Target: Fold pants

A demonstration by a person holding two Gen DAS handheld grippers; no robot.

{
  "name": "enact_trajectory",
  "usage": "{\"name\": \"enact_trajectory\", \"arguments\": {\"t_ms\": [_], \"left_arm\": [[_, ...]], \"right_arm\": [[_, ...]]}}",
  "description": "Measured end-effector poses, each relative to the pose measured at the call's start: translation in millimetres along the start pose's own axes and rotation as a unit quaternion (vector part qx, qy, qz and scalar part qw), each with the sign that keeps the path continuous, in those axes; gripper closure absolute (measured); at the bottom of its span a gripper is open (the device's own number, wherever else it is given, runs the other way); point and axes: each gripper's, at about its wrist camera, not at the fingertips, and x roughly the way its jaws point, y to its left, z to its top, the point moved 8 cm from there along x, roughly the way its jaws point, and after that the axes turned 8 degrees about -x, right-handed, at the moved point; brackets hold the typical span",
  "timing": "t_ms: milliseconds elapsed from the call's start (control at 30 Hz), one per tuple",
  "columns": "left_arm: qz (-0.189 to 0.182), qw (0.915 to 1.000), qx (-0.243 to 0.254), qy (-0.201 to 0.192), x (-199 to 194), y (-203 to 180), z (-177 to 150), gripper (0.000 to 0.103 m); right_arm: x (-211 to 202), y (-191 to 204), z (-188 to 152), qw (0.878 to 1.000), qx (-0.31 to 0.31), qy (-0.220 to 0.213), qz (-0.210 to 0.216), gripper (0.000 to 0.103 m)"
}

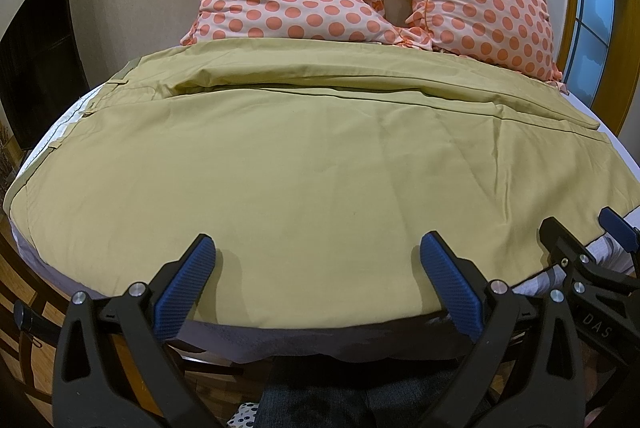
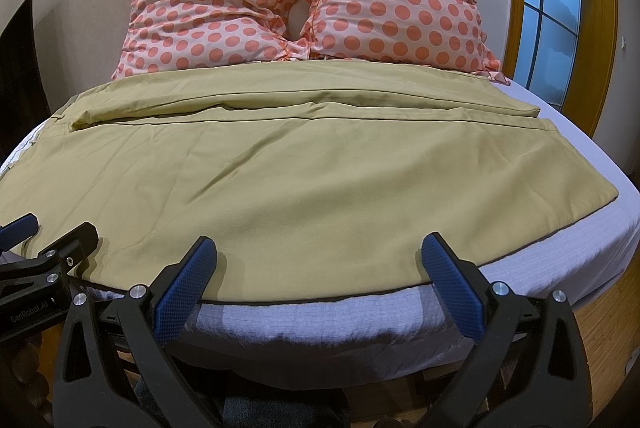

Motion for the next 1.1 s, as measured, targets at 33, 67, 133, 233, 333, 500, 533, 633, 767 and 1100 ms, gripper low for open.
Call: {"name": "enact_trajectory", "arguments": {"t_ms": [33,67,133,233,333,500,533,633,767,1100], "left_arm": [[0.0,1.0,0.0,0.0,0.0,0.0,0.0,0.002],[0.0,1.0,0.0,0.0,0.0,0.0,0.0,0.002],[0.0,1.0,0.0,0.0,0.0,0.0,0.0,0.002],[-0.001,1.0,0.001,0.0,0.1,-0.1,0.1,0.002],[-0.001,1.0,0.001,0.0,0.1,-0.1,0.1,0.002],[-0.014,0.9998,0.012,-0.004,-4.0,0.2,-2.8,0.002],[-0.016,0.9998,0.015,-0.001,-4.1,0.5,-1.5,0.002],[-0.008,0.9996,0.026,0.005,-2.6,0.4,10.8,0.002],[0.009,0.9982,0.046,-0.037,-8.8,1.2,45.4,0.002],[-0.02,0.9979,0.034,-0.053,13.3,-12.6,110.8,0.002]], "right_arm": [[0.0,0.0,0.0,1.0,0.0,0.0,0.0,0.001],[0.0,0.0,-0.1,1.0,0.0,0.0,0.0,0.001],[0.0,0.0,-0.3,1.0,0.0,0.0,0.0,0.001],[0.0,0.0,-0.4,1.0,-0.001,0.0,0.0,0.001],[0.5,0.2,-1.7,1.0,-0.002,-0.002,0.002,0.001],[3.1,-8.4,0.2,1.0,-0.012,0.01,0.022,0.001],[6.1,-18.6,6.2,1.0,-0.004,0.017,0.015,0.001],[7.9,-67.2,45.4,0.999,0.035,0.0,-0.02,0.001],[41.7,-142.3,110.1,0.991,0.114,0.025,-0.061,0.001],[241.5,-267.7,176.8,0.922,0.304,0.176,-0.16,0.059]]}}
